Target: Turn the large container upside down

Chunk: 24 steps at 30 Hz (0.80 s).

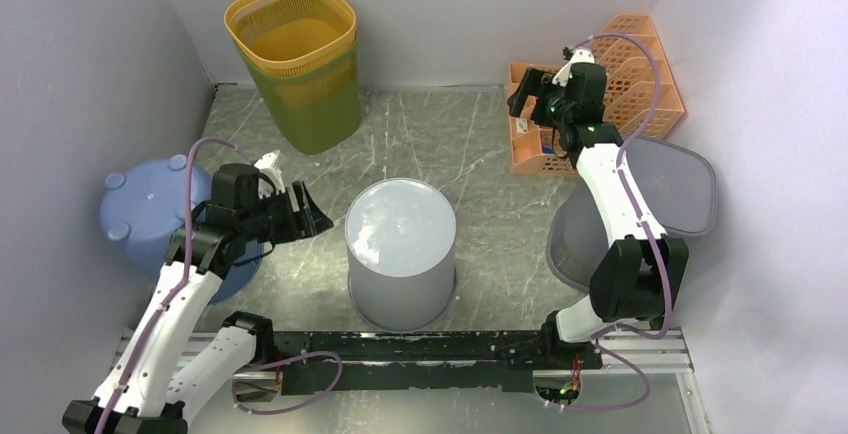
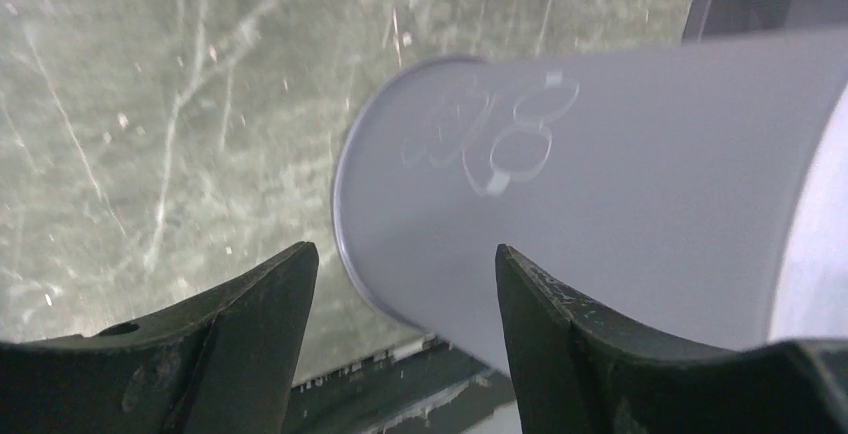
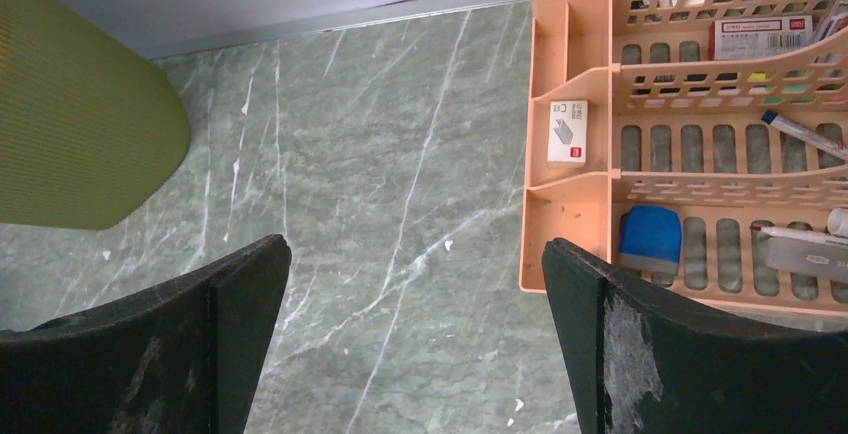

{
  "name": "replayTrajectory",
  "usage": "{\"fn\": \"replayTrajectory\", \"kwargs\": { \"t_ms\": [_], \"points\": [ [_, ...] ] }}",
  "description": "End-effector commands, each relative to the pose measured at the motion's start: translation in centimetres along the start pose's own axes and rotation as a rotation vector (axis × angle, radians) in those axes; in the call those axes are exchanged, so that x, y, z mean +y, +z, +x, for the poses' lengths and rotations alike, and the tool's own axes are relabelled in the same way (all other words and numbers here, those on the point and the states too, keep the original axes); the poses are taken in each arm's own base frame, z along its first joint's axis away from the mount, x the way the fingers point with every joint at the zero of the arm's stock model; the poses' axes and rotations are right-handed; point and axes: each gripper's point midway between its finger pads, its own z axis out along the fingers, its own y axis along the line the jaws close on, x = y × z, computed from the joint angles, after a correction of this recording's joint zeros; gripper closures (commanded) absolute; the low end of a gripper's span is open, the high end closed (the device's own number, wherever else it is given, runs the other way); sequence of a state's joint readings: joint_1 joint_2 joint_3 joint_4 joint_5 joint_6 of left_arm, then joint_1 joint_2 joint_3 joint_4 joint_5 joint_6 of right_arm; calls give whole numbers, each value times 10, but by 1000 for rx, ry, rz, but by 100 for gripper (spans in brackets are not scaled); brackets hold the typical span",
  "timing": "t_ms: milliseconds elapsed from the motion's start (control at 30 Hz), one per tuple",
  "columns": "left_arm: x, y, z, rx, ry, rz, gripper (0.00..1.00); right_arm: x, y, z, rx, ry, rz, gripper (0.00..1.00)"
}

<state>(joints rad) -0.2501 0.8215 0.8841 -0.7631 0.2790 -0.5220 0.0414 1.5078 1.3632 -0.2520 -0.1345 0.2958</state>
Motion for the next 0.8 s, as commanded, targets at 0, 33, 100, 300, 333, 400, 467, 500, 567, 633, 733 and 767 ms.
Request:
{"fn": "replayTrajectory", "kwargs": {
  "t_ms": [0, 33, 100, 300, 333, 400, 467, 500, 567, 633, 733, 767],
  "points": [
    [-3, -17, 51, 196, 5, 69, 25, 2, -3, -3, -22, -6, -7, 0],
    [-4, -23, 55, 217, 16, 75, 25, 1, -3, -3, -22, -8, -2, 0],
    [-7, -32, 62, 249, 42, 91, 26, 0, -2, -3, -21, -9, 1, 0],
    [-28, -50, 86, 326, 57, 259, 25, 0, 2, 0, -15, 0, -1, 0],
    [-31, -52, 91, 336, 79, 295, 25, -1, 3, 1, -15, 1, 1, 0],
    [-37, -56, 100, 352, 82, 359, 25, -3, 4, 2, -14, 2, 7, 0],
    [-42, -57, 108, 367, 72, 416, 25, -3, 4, 3, -12, 1, 7, 0],
    [-42, -57, 110, 366, 75, 430, 24, -3, 5, 3, -13, 1, 7, 0],
    [-43, -57, 112, 370, 38, 435, 24, -3, 6, 3, -13, 3, 7, 0],
    [-44, -54, 113, 371, 29, 449, 23, -2, 7, 3, -13, 4, 4, 0],
    [-50, -50, 105, 342, 19, 476, 22, -2, 10, 2, -13, 6, 3, 0],
    [-51, -47, 101, 328, 19, 477, 22, -2, 11, 1, -15, 7, 2, 0]
  ]
}}
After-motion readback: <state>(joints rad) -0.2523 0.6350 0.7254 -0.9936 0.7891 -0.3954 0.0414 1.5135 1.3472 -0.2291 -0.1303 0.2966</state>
